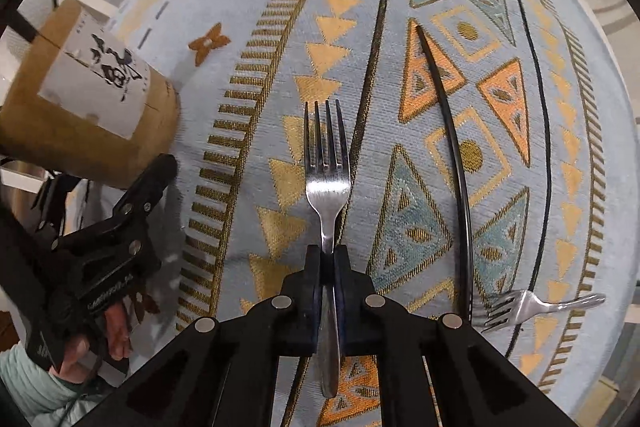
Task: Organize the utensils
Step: 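Close the right gripper on the steel fork handle, then lift the fork with the right gripper and lower it into the holder, then open the right gripper and move it down to the black chopstick, then close the right gripper on the black chopstick, then lift the chopstick with the right gripper and lower it into the holder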
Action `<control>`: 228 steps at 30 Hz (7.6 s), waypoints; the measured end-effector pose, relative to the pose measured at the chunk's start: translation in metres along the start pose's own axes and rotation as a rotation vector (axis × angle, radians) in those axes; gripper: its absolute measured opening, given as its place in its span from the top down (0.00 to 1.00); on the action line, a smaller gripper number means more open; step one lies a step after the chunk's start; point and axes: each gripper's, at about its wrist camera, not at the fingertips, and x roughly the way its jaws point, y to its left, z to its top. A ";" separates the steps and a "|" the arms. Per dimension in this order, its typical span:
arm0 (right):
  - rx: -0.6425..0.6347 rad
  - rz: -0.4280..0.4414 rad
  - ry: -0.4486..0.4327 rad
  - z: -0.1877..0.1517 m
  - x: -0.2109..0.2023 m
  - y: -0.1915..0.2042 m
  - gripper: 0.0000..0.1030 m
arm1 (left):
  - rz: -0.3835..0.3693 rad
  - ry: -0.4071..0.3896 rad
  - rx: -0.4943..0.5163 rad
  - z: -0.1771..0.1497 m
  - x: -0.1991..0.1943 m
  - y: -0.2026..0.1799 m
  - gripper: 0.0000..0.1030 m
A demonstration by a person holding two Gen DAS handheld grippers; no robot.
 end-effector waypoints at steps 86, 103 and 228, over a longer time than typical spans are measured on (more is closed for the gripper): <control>0.051 0.244 -0.634 -0.005 -0.220 -0.007 0.74 | -0.002 -0.001 -0.001 -0.003 -0.003 -0.009 0.00; 0.518 0.277 -0.224 -0.081 -0.097 -0.154 0.43 | 0.005 -0.002 0.000 -0.005 -0.001 -0.006 0.00; -0.053 0.527 -0.745 0.036 -0.246 0.049 0.95 | 0.003 0.000 -0.003 -0.006 -0.004 0.000 0.00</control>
